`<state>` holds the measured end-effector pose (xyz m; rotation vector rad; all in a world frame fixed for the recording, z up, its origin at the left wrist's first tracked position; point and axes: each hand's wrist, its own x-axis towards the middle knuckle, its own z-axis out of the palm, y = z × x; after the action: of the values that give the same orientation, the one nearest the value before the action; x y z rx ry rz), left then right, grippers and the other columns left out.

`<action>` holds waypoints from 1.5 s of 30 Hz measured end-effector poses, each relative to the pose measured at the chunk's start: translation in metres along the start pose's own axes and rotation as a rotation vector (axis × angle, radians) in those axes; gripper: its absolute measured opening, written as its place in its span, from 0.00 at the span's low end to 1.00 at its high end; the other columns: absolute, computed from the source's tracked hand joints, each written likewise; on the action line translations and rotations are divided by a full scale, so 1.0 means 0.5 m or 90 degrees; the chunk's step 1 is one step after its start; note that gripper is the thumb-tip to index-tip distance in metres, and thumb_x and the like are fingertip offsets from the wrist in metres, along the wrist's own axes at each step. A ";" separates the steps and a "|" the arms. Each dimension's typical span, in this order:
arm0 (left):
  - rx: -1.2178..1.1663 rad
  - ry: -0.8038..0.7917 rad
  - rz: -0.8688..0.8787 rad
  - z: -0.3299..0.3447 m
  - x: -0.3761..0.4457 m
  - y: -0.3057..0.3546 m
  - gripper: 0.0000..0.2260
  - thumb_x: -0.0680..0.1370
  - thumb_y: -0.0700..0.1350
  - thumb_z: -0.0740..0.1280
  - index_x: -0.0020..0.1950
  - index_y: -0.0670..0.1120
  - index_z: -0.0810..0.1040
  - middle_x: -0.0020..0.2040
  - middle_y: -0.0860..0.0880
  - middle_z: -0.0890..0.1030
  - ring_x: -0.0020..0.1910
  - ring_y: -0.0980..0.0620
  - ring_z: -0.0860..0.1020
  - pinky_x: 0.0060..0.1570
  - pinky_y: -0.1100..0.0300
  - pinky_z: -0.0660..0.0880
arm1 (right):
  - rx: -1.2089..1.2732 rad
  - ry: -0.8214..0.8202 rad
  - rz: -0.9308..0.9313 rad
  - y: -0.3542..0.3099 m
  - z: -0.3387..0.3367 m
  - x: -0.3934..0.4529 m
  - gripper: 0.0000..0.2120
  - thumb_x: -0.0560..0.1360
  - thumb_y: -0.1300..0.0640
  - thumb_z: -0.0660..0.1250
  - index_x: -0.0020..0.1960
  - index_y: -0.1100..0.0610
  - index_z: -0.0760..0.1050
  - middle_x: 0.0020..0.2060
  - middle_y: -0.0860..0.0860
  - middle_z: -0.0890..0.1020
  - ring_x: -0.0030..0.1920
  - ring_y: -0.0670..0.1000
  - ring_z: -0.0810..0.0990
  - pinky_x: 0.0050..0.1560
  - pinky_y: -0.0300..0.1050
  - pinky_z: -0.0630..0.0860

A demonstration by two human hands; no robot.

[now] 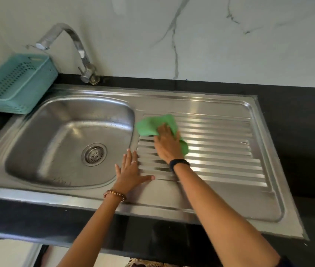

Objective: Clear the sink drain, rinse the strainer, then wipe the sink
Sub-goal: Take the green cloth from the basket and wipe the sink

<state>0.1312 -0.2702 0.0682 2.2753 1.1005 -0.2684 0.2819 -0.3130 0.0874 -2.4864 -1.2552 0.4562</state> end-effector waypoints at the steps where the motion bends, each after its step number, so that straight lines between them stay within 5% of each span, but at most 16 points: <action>1: -0.004 0.001 -0.002 0.005 0.000 0.002 0.51 0.67 0.62 0.69 0.75 0.44 0.39 0.76 0.44 0.38 0.75 0.46 0.39 0.71 0.41 0.40 | -0.013 -0.023 -0.053 -0.046 0.018 0.009 0.23 0.80 0.55 0.48 0.74 0.60 0.56 0.75 0.56 0.58 0.75 0.53 0.54 0.74 0.62 0.46; 6: 0.002 0.030 -0.010 0.018 -0.005 0.003 0.44 0.70 0.59 0.68 0.76 0.46 0.45 0.77 0.46 0.41 0.75 0.47 0.39 0.71 0.42 0.37 | -0.056 -0.072 -0.173 -0.120 0.062 0.020 0.23 0.81 0.54 0.47 0.74 0.60 0.56 0.76 0.54 0.56 0.76 0.52 0.52 0.74 0.60 0.39; 9: 0.024 0.047 -0.018 0.026 -0.011 0.008 0.48 0.70 0.62 0.66 0.75 0.45 0.39 0.77 0.46 0.38 0.75 0.48 0.37 0.70 0.41 0.36 | -0.081 -0.026 -0.173 -0.066 0.061 -0.004 0.25 0.81 0.52 0.48 0.75 0.58 0.52 0.76 0.53 0.55 0.76 0.49 0.52 0.75 0.58 0.39; 17: 0.079 -0.033 0.178 0.084 -0.019 0.138 0.50 0.65 0.69 0.64 0.75 0.52 0.37 0.76 0.47 0.36 0.74 0.46 0.34 0.66 0.39 0.31 | -0.082 0.069 0.032 0.205 -0.030 -0.105 0.25 0.81 0.50 0.47 0.76 0.54 0.49 0.77 0.51 0.52 0.76 0.48 0.52 0.74 0.55 0.39; 24: 0.152 -0.055 0.227 0.107 -0.037 0.177 0.47 0.69 0.67 0.63 0.74 0.53 0.36 0.75 0.44 0.33 0.74 0.41 0.34 0.67 0.34 0.34 | -0.051 0.090 0.234 0.402 -0.141 -0.198 0.24 0.81 0.53 0.47 0.76 0.57 0.49 0.77 0.53 0.50 0.77 0.51 0.48 0.76 0.56 0.44; 31: 0.071 0.051 0.156 0.053 -0.039 0.096 0.45 0.71 0.64 0.63 0.75 0.49 0.38 0.76 0.44 0.36 0.74 0.43 0.35 0.68 0.38 0.34 | -0.012 0.124 0.312 0.326 -0.105 -0.200 0.25 0.81 0.53 0.45 0.76 0.59 0.48 0.77 0.55 0.49 0.77 0.53 0.47 0.74 0.59 0.40; 38: 0.035 0.045 0.015 0.006 -0.052 0.008 0.53 0.66 0.68 0.65 0.74 0.45 0.36 0.76 0.40 0.37 0.75 0.41 0.38 0.70 0.38 0.37 | -0.030 0.064 0.119 0.108 0.000 -0.123 0.25 0.80 0.52 0.45 0.76 0.58 0.49 0.77 0.54 0.50 0.77 0.51 0.48 0.74 0.58 0.40; 45: 0.023 0.058 -0.006 0.024 -0.061 -0.010 0.52 0.66 0.68 0.65 0.75 0.44 0.39 0.76 0.42 0.39 0.76 0.46 0.40 0.72 0.43 0.40 | -0.002 -0.046 -0.050 -0.077 0.055 -0.031 0.25 0.81 0.52 0.47 0.76 0.58 0.49 0.77 0.53 0.50 0.76 0.51 0.48 0.74 0.60 0.39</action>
<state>0.1086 -0.2945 0.0689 2.3349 1.1615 -0.1905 0.2342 -0.3003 0.0810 -2.4320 -1.3769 0.5294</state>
